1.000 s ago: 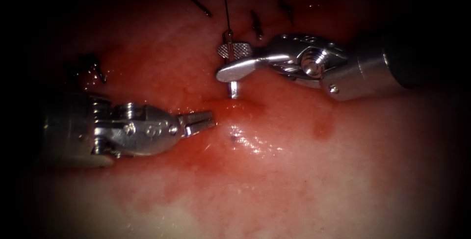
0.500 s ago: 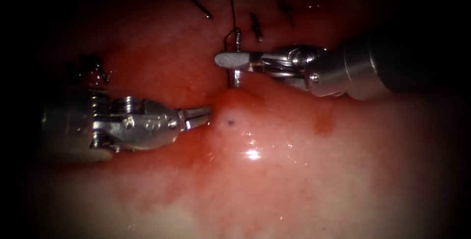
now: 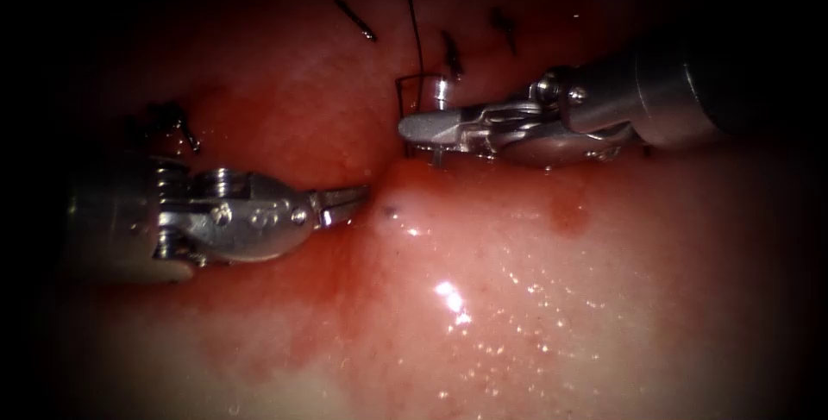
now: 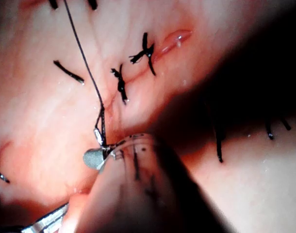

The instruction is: Wound Closure

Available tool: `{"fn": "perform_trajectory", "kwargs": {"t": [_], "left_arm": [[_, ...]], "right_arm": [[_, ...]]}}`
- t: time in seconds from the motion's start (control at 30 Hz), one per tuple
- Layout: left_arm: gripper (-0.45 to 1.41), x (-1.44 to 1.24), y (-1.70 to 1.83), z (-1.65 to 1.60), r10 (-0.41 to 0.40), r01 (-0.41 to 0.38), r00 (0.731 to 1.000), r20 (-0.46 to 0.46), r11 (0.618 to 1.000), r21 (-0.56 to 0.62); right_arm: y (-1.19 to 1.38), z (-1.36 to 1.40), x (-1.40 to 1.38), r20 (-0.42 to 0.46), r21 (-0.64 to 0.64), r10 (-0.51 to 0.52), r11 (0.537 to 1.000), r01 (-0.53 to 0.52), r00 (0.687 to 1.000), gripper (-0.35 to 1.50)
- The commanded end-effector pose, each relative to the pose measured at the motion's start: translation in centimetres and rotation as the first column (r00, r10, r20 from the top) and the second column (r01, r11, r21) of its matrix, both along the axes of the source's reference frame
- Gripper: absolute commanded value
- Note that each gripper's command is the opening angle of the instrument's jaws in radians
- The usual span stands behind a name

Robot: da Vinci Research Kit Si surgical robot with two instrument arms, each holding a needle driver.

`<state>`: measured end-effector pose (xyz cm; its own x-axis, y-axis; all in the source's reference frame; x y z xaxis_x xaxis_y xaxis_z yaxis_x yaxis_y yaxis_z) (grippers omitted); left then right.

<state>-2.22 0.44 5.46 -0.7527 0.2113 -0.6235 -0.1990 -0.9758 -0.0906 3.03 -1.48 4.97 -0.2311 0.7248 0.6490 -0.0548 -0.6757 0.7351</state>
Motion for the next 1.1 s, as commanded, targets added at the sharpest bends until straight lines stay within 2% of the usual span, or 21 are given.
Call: {"fn": "perform_trajectory", "kwargs": {"t": [0.03,0.4,0.7,0.9,1.0,1.1], "left_arm": [[-0.01,-0.06,-0.09,0.05,0.001,-0.001,1.0,0.0,1.0,0.003],[-0.01,-0.06,-0.1,0.05,0.005,-0.005,1.0,-0.004,1.0,0.006],[-0.03,-0.05,-0.11,0.05,0.007,-0.007,1.0,-0.005,1.0,0.008],[-0.05,0.03,-0.11,-0.06,0.008,-0.007,0.999,-0.039,1.0,0.012],[-0.08,0.07,-0.09,-0.24,-0.001,0.002,0.998,-0.057,1.0,0.024],[-0.1,0.08,-0.11,-0.48,-0.043,0.044,0.998,-0.054,0.999,0.014]], "right_arm": [[-0.12,-0.03,0.1,-0.031,0.033,0.01,0.999,-0.009,0.999,-0.35],[-0.38,-0.22,0.35,-0.125,0.176,0.077,0.983,-0.054,0.989,-0.35],[-0.57,-0.31,0.36,-0.139,0.214,0.048,0.977,-0.017,0.989,-0.35],[-0.48,-0.23,0.27,-0.117,0.216,0.054,0.976,-0.027,0.992,-0.35],[-0.4,-0.11,0.24,-0.098,0.197,0.045,0.98,-0.025,0.994,-0.35],[-0.33,0.03,0.21,-0.071,0.164,0.034,0.986,-0.022,0.997,-0.35]]}}
